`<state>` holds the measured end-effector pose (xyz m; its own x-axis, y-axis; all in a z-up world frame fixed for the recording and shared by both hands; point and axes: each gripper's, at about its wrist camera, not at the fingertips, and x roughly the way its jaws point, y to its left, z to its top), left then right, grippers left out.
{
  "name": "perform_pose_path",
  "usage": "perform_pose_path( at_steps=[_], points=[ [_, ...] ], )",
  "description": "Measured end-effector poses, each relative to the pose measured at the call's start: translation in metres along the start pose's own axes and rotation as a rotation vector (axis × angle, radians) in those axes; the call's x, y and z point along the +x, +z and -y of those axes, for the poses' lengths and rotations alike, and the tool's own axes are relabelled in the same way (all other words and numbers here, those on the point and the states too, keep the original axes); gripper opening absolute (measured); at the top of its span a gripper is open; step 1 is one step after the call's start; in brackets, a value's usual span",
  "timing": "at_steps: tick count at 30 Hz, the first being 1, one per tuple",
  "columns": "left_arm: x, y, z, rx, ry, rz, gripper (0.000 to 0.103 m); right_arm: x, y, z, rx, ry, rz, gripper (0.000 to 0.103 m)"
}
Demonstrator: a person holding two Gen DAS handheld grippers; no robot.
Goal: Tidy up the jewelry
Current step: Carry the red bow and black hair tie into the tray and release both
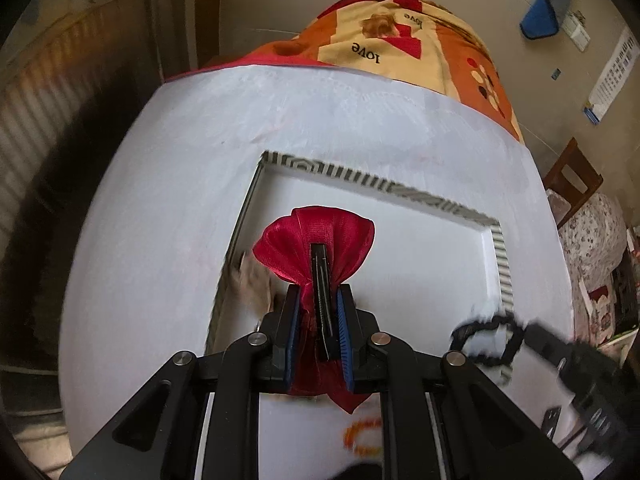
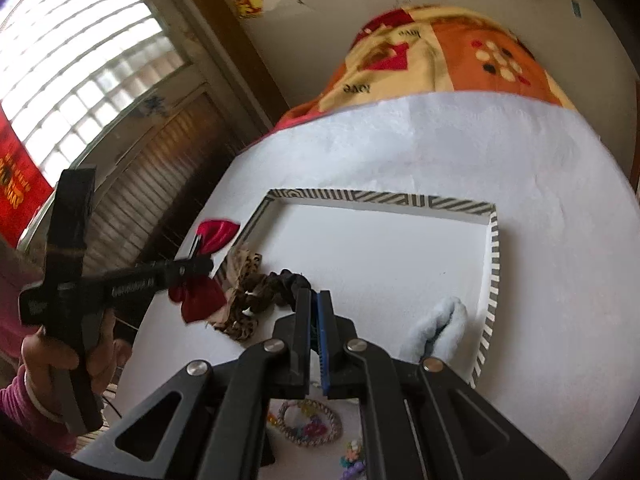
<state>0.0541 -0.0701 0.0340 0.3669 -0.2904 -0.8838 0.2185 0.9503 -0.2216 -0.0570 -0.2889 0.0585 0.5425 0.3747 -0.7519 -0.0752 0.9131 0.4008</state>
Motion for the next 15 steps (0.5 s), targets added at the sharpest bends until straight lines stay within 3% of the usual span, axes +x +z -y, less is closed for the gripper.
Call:
perform_pose_path(
  at_steps=[6,15],
  points=[
    [0.040,0.029,-0.003,-0.006,0.035,-0.046,0.000,0.036,-0.003,0.018,0.064,0.003,-0.070,0.003],
    [0.091,0.041,-0.018,-0.028,0.112,-0.118,0.000,0.068,0.006,0.060,0.097,-0.189,-0.109,0.003]
  ],
)
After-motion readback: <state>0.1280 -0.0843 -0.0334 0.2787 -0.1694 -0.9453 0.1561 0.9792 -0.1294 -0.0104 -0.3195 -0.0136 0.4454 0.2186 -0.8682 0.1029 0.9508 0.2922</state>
